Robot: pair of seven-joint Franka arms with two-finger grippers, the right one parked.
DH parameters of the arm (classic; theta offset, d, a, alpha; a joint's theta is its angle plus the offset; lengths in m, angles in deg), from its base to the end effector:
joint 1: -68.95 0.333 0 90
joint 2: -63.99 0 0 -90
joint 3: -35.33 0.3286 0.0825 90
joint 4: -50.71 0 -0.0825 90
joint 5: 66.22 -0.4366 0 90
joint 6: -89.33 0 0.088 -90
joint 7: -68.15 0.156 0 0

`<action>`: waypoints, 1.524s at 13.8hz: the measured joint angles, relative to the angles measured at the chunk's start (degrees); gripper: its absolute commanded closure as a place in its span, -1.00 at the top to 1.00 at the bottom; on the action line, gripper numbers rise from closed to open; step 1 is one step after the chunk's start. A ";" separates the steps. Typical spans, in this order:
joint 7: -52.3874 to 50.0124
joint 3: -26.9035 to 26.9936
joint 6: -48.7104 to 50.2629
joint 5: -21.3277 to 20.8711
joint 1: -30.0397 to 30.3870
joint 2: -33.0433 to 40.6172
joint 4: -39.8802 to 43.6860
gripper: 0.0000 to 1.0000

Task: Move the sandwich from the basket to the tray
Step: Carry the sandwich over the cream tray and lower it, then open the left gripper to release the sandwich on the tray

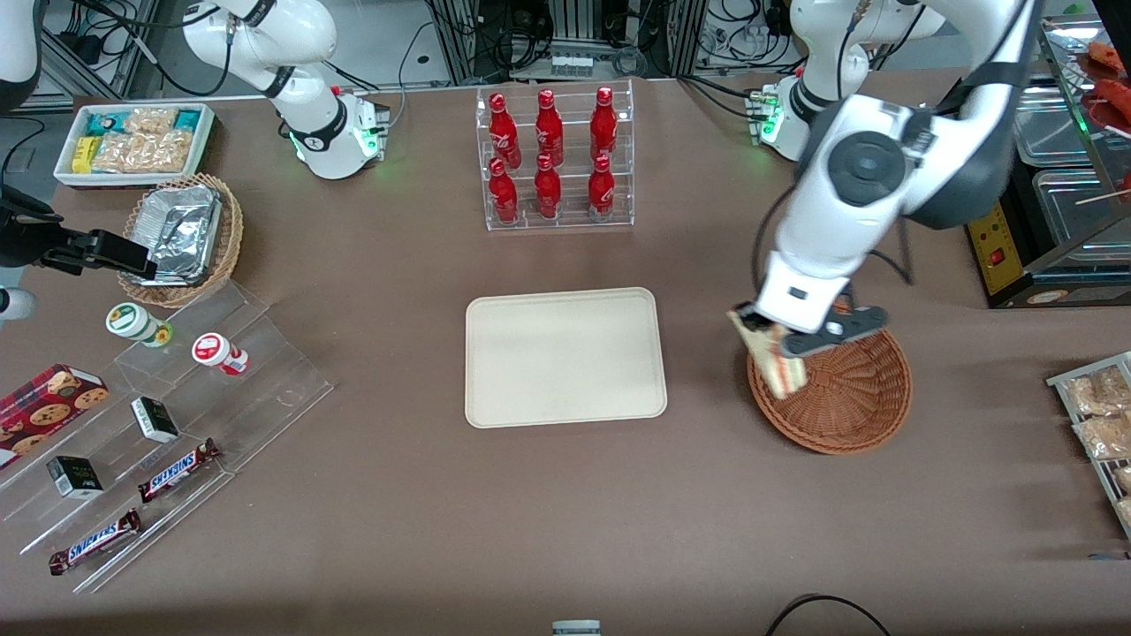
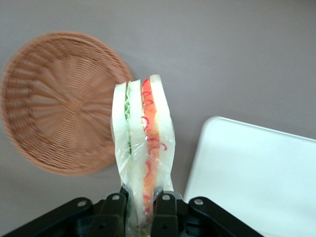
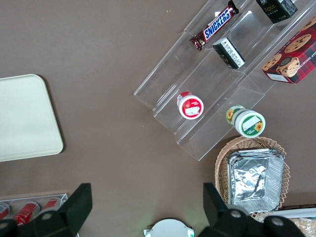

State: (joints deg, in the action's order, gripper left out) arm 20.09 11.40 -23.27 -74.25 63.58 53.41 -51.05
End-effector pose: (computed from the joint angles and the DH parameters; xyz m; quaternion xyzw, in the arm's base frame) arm 0.5918 -0.3034 0.4056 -0.9896 -0.1405 -0.0258 0.0148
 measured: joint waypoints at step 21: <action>-11.58 -0.36 -11.65 -11.12 -24.50 -32.77 17.27 -1.00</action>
State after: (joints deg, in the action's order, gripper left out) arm 8.51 11.04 -34.92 -85.37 39.09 20.65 -33.78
